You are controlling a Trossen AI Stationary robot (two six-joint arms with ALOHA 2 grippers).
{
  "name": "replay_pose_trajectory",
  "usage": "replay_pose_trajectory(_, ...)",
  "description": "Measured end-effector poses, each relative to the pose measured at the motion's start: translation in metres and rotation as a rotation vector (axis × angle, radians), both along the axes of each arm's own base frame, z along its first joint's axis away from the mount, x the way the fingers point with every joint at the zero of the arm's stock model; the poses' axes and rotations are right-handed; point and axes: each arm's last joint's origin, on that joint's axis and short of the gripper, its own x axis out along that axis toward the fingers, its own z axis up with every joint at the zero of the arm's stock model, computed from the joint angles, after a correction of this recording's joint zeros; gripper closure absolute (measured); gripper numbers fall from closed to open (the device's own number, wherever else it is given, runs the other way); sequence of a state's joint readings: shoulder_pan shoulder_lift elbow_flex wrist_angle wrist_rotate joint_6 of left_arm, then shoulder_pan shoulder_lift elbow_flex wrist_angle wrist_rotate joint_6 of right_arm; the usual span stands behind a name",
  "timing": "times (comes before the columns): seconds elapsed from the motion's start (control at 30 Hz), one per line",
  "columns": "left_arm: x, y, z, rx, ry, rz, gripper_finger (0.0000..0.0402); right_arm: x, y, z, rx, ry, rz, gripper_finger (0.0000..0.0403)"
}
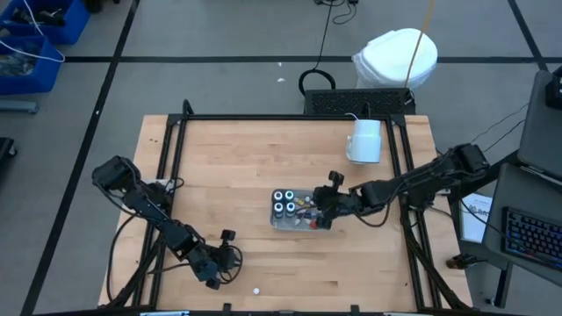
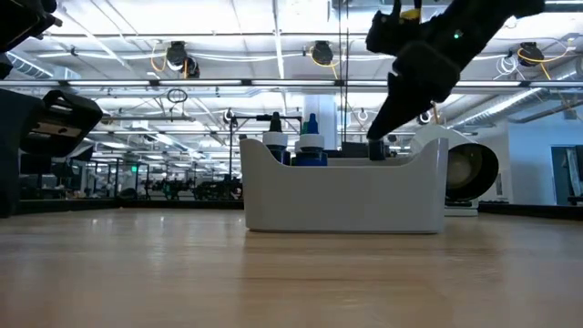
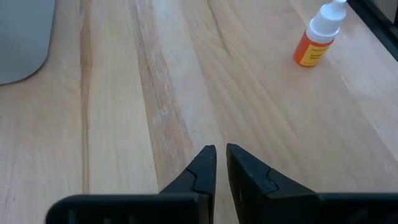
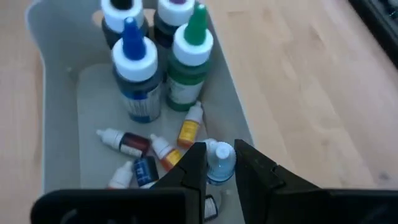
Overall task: Pick & Place food coloring
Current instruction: Put the small blue food coloring into the gray bin
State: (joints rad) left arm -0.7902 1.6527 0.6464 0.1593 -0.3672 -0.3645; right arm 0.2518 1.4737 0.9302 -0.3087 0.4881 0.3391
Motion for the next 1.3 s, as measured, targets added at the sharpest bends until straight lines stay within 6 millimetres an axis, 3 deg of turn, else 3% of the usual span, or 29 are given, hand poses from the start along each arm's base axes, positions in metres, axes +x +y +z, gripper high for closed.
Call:
replay_pose_trajectory(0.63,0.0,0.0,0.0,-0.013,0.0,0.011,0.0355,0.0,0.009,-0.011,0.128,0.016,-0.045,0.0356)
replay_pose_trajectory(1.3,0.001,-0.001,0.002,-0.019,-0.018,0.002,0.0355,-0.007,0.009,-0.028,0.113,0.023,-0.1,0.0356)
